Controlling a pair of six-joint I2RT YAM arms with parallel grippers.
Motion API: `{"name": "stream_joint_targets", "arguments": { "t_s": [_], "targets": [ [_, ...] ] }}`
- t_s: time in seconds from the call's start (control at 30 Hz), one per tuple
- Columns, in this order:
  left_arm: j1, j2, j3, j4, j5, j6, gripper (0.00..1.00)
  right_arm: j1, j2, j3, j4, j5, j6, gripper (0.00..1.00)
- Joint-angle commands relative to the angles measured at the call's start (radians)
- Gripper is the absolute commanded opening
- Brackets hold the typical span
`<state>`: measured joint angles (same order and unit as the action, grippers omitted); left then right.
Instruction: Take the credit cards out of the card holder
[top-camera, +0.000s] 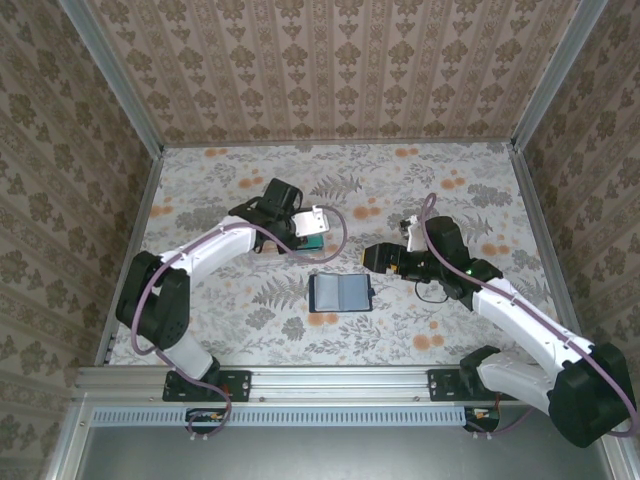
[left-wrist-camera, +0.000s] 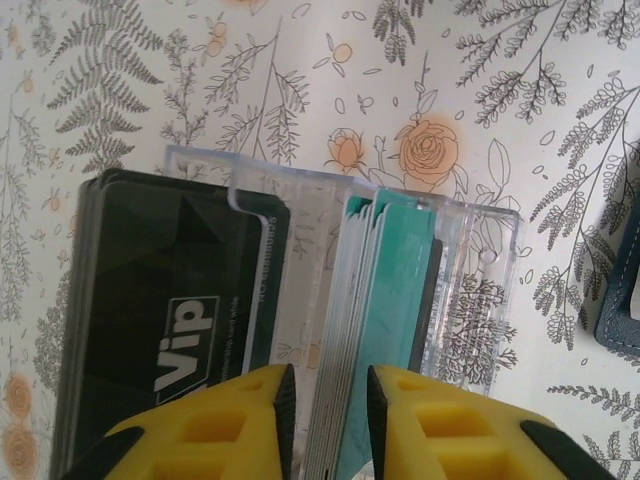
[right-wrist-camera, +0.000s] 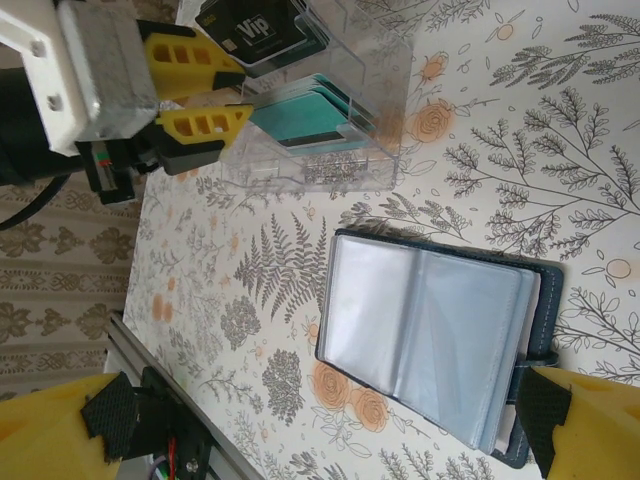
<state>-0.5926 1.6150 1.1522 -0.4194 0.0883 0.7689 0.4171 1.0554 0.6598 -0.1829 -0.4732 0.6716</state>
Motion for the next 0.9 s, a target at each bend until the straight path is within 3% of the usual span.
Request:
{"name": "stream_joint_targets", "arguments": {
  "t_s": [0.0, 0.2, 0.27, 0.63, 0.77, 0.87],
  "targets": [
    [0.020, -0.089, -0.008, 0.021, 0.052, -0.127, 0.36, 0.005, 0.021, 0.038, 0.007, 0.030, -0.024, 1.00],
    [0.037, -0.222, -0.089, 0.081, 0.082, -0.322, 0.70, 0.016, 0.074, 0.068, -0.022, 0.057, -0.054, 1.00],
    [0.042, -0.275, -0.125, 0.099, 0.078, -0.384, 0.99, 0.026, 0.097, 0.083, -0.036, 0.077, -0.066, 1.00],
    [0.071, -0.659, -0.419, 0.201, -0.162, -0.867, 1.00, 0.037, 0.168, 0.130, -0.073, 0.256, -0.072, 1.00],
    [0.084, -0.844, -0.559, 0.173, -0.320, -1.023, 1.00, 0.038, 0.171, 0.148, -0.109, 0.409, -0.065, 1.00],
    [0.111, -0.961, -0.638, 0.110, -0.366, -1.061, 1.00, 0.038, 0.169, 0.158, -0.142, 0.549, -0.069, 1.00]
  ]
}}
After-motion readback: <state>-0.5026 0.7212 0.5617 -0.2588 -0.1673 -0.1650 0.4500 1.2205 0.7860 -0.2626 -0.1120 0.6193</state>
